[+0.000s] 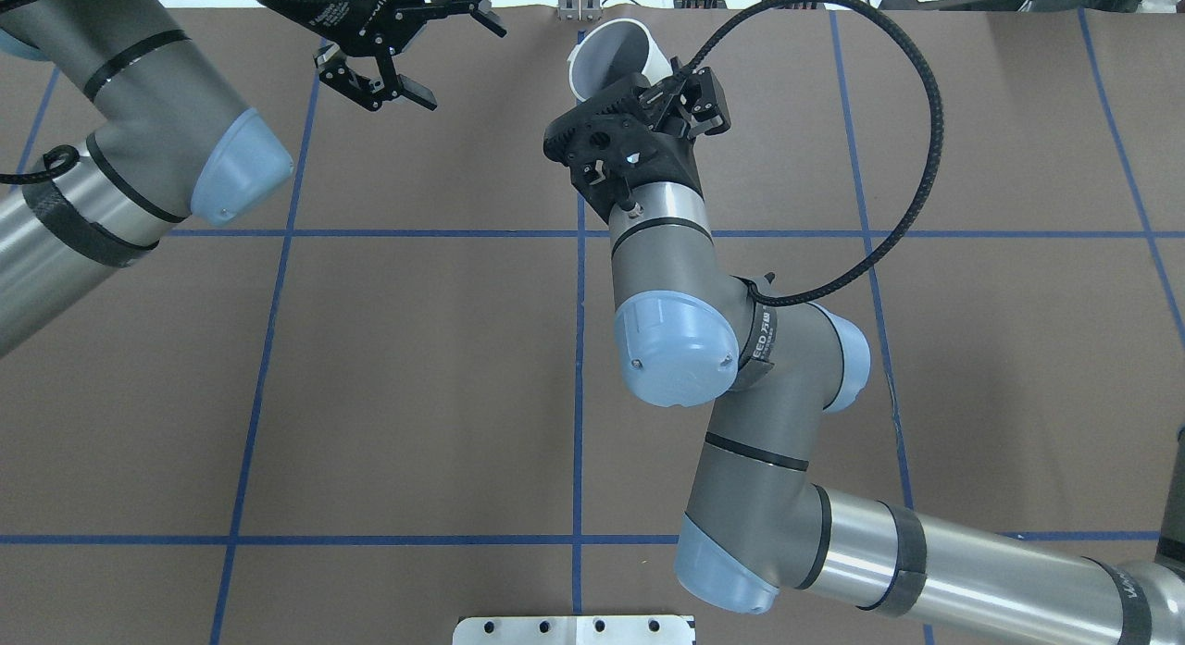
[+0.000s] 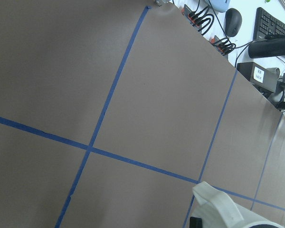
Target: Left arm hands cup to right arm to dump lemon
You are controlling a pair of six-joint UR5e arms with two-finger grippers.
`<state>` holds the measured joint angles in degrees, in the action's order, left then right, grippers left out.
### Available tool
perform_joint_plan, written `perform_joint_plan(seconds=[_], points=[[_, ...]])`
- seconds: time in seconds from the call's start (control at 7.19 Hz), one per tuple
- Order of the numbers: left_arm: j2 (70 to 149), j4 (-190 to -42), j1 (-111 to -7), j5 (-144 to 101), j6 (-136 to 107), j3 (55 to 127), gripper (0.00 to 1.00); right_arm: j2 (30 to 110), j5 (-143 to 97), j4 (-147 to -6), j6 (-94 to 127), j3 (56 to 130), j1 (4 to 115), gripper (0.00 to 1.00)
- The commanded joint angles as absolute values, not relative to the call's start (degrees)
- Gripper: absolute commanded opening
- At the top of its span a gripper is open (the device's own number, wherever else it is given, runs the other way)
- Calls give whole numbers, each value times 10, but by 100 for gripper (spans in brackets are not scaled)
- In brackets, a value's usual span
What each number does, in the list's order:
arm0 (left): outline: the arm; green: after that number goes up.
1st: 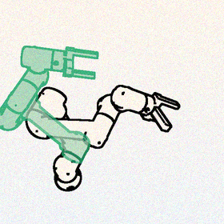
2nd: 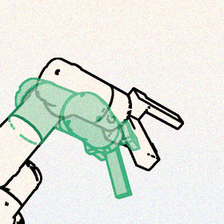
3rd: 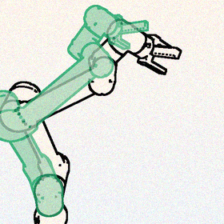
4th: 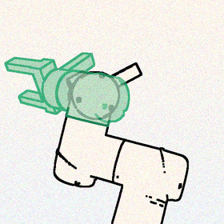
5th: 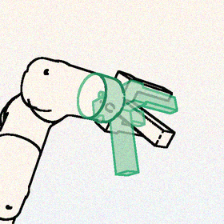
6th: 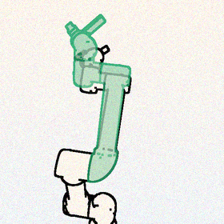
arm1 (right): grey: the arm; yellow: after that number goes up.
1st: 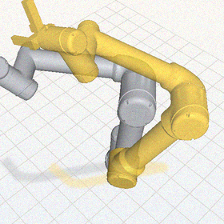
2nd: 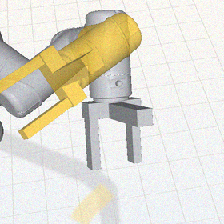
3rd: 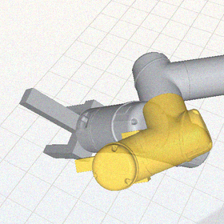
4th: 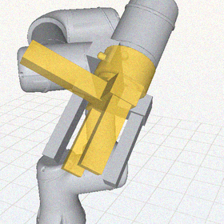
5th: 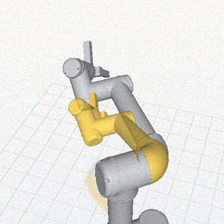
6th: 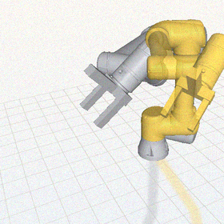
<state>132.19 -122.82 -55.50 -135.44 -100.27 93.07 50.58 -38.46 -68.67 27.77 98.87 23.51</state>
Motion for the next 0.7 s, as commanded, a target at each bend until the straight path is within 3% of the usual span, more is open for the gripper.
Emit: perform_joint_plan(seconds=[0.0,0.28,0.56], points=[[1327,-1230,-553,-1358,-1003,933,100,497,-383,-717,278,984,235,18],[1341,-1229,-547,-1358,-1004,933,100,497,-349,-716,279,973,215,18],[1352,-1228,-524,-1356,-999,926,92,497,-346,-715,279,974,208,18]])
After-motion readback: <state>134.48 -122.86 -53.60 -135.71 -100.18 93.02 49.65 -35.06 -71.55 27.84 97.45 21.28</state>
